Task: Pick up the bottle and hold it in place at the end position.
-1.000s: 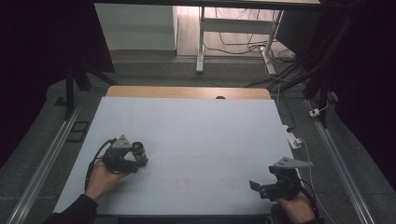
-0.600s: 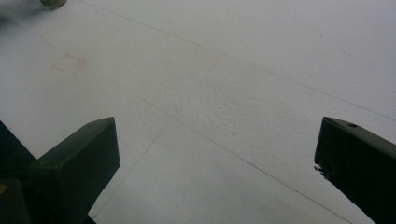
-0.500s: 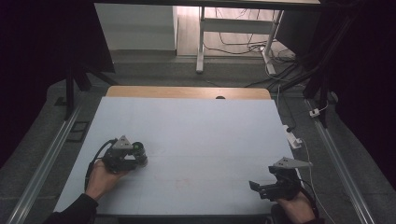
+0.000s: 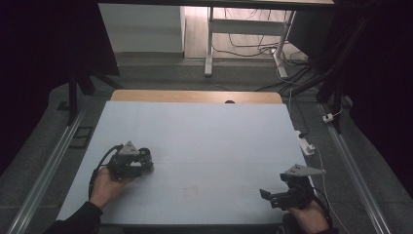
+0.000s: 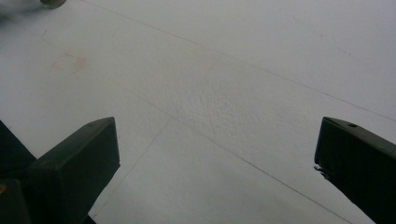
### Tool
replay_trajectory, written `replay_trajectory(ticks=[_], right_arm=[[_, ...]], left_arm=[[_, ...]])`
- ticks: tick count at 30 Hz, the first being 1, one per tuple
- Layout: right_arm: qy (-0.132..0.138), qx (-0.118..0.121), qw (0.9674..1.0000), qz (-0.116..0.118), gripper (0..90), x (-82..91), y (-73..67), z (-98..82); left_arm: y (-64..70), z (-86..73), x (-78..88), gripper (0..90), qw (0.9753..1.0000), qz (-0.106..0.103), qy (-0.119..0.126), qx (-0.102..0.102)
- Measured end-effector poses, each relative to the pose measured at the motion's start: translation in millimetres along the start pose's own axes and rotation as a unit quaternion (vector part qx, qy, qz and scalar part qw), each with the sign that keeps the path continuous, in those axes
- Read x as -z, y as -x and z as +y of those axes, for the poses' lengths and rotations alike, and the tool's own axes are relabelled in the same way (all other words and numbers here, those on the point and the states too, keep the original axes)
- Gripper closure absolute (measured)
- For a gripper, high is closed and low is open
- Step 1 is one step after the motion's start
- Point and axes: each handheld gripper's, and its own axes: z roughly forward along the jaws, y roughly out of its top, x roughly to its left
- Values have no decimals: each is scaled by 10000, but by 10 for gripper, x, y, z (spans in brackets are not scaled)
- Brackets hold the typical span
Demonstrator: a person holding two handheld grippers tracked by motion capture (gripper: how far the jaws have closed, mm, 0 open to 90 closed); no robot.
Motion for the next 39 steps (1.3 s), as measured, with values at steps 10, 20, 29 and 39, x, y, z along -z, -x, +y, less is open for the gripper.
replay_trajectory(ticks=[10, 20, 29, 39], right_arm=[[11, -16, 10000, 4, 0, 0, 1, 0], [5, -28, 10000, 10, 0, -3, 4, 0], [-4, -34, 10000, 23, 0, -2, 8, 0], [-4, -49, 10000, 41, 0, -5, 12, 0]], left_arm=[[-13, 27, 35, 534, 9997, -149, 205, 8], [-18, 164, 93, 534, 9979, -212, 551, -283], [32, 370, 46, 533, 9971, -368, 506, -441], [156, 701, -116, 533, 9945, -606, 436, -732]])
